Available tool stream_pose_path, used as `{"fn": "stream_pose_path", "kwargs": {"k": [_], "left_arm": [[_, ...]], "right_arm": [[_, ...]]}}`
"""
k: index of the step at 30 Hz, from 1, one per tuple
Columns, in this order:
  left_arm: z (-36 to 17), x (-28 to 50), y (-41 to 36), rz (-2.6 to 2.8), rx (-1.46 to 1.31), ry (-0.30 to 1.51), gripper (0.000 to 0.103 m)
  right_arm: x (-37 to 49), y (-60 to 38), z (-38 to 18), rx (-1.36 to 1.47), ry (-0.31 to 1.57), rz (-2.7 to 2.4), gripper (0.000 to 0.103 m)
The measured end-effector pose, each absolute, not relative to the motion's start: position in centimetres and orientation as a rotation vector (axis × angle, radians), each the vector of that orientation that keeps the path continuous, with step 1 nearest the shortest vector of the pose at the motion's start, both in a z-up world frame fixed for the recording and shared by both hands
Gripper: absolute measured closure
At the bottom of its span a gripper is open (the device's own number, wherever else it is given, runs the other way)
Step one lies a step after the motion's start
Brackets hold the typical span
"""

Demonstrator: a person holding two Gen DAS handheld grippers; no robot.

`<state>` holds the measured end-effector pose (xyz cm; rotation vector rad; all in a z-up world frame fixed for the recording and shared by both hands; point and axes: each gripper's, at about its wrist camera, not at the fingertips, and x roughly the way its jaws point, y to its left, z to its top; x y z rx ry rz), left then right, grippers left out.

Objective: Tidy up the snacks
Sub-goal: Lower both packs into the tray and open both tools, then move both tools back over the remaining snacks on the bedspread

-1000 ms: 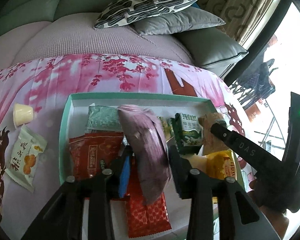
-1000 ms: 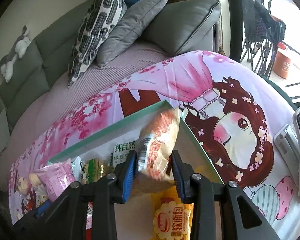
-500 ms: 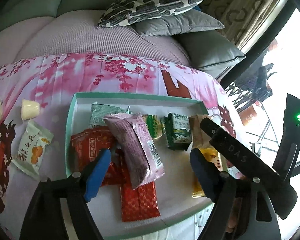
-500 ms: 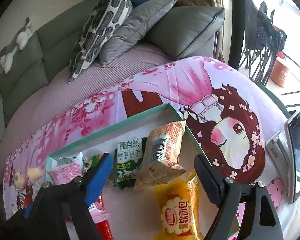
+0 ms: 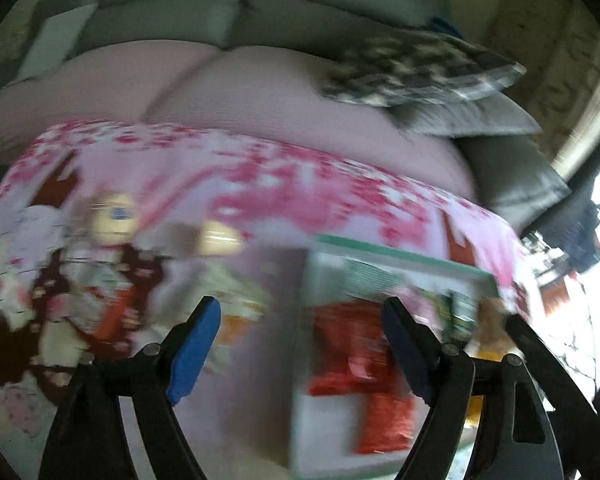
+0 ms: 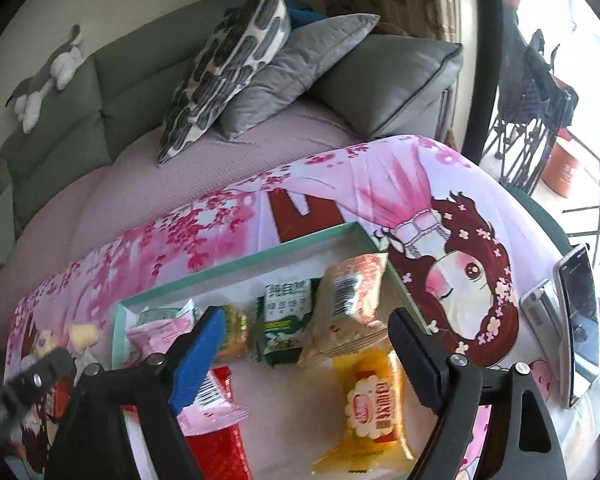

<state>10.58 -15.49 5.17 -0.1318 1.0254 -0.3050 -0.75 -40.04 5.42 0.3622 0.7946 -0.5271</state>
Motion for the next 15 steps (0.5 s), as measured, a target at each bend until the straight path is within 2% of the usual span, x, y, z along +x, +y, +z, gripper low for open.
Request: {"fn": "stream_pose_path", "kwargs": {"k": [8, 15], "left_arm": [[4.6, 12.1, -7.5, -0.068, -0.155, 1.002, 0.015], [4.4, 12.1, -5.7, -0.044, -0.191, 1.004, 0.015]], "right_arm": [[0.2, -36.7, 5.5, 0.343, 0.810, -0.429, 0.017], [0.4, -35.2, 5.0, 0.329, 0.834, -0.406, 0.017]]}}
